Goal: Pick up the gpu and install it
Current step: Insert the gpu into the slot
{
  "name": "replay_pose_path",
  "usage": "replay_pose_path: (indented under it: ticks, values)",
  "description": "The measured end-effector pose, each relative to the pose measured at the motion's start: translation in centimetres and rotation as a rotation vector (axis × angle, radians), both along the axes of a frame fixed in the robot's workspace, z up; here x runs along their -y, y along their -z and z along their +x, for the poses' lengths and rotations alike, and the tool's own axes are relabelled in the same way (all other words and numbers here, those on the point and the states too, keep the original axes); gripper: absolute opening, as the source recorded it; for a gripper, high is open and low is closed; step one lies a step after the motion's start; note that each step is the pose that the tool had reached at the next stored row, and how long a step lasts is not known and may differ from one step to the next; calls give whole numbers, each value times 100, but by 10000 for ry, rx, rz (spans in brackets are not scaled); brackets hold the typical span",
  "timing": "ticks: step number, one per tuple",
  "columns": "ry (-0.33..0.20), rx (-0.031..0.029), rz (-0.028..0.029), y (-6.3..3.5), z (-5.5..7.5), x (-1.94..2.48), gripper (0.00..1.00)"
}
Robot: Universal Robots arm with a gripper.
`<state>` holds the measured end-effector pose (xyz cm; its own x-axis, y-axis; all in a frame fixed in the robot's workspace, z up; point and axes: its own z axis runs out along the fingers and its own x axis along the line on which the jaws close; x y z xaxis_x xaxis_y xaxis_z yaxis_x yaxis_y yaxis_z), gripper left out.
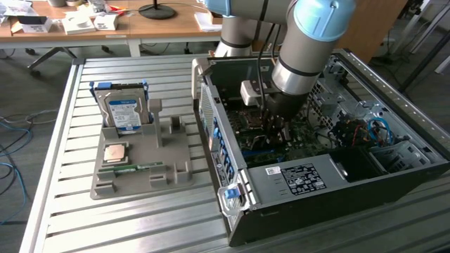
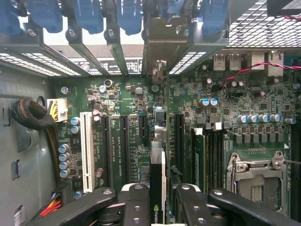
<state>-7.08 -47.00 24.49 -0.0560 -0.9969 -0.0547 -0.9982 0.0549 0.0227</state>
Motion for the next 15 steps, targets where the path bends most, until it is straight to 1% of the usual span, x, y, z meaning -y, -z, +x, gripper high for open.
replay_pose_path:
  ticks: [4,13,15]
  values:
    - [4,4,-4,-1,-1,-16,26]
    - [8,9,2,-14,0,-19,26]
    - [9,7,-5,-16,0,-19,26]
